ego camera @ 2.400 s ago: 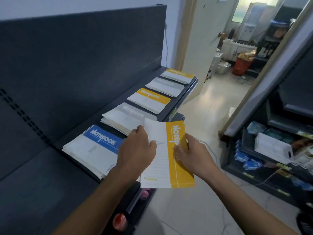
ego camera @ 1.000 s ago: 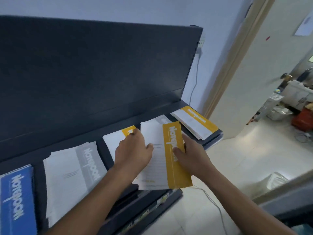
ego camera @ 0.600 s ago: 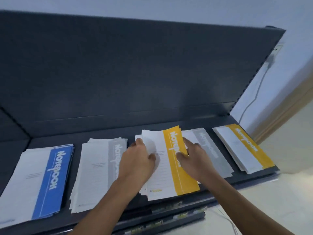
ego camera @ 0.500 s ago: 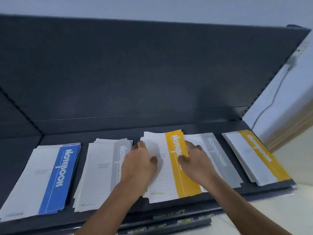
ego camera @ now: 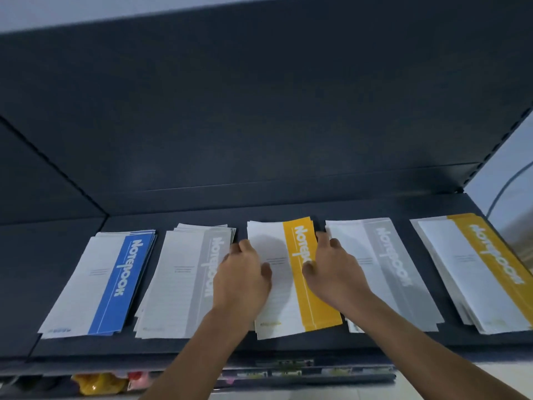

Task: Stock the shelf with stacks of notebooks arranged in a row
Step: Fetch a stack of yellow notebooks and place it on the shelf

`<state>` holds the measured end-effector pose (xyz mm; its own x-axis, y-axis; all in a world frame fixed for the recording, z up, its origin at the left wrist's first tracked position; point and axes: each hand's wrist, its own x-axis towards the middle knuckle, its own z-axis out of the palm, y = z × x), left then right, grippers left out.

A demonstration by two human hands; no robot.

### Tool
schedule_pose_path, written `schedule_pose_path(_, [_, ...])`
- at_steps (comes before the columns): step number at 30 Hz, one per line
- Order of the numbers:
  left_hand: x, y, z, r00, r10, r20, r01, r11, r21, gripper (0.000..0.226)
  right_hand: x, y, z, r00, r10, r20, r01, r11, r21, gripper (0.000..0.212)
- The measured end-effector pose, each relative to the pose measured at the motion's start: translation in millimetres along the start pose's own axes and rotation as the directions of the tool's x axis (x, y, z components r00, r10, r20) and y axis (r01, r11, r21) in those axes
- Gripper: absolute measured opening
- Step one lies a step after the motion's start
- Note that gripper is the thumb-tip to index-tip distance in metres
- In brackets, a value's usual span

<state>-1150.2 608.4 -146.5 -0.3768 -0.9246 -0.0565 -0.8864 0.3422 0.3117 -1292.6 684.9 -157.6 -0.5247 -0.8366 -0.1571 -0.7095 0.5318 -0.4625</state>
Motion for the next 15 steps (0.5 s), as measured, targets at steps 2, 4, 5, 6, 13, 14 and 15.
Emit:
schedule_pose_path(2, [-3, 1, 2, 1.000, 0.018, -0.022, -0.017, 0.999, 0.034, 0.040, -1, 2, 0, 1.000, -0.027, 0.006, 0.027, 1.000, -0.014, 0.042])
schedule_pose_path(4, [-5, -1, 3, 0.998, 0.042, -0.045, -0.038, 0.996, 0.086, 0.038, -3, 3, -2, 0.998, -0.057, 0.003, 0.057, 0.998, -0.021, 0.037])
schedule_pose_path(5, [-6, -2, 4, 0.997, 0.052, -0.051, -0.046, 0.993, 0.110, 0.038, -2, 3, -3, 0.998, -0.070, -0.002, 0.070, 0.997, -0.024, 0.034])
schedule_pose_path(6, [-7, -3, 4, 0.997, 0.055, -0.054, -0.048, 0.992, 0.121, 0.038, -1, 4, -5, 0.997, -0.082, -0.007, 0.082, 0.996, -0.029, 0.031])
schedule_pose_path(13, [-9, -10, -1, 0.997, 0.029, -0.074, -0.022, 0.996, 0.086, 0.040, 2, 3, -12, 0.991, -0.123, -0.061, 0.119, 0.991, -0.065, 0.034])
schedule_pose_path(14, [-8, -11, -3, 0.996, 0.027, -0.079, -0.021, 0.997, 0.076, 0.040, 2, 3, -13, 0.989, -0.131, -0.066, 0.126, 0.990, -0.067, 0.036])
schedule_pose_path(15, [-8, -12, -6, 0.996, 0.025, -0.083, -0.020, 0.998, 0.068, 0.041, 1, 2, -14, 0.988, -0.139, -0.070, 0.134, 0.989, -0.070, 0.037])
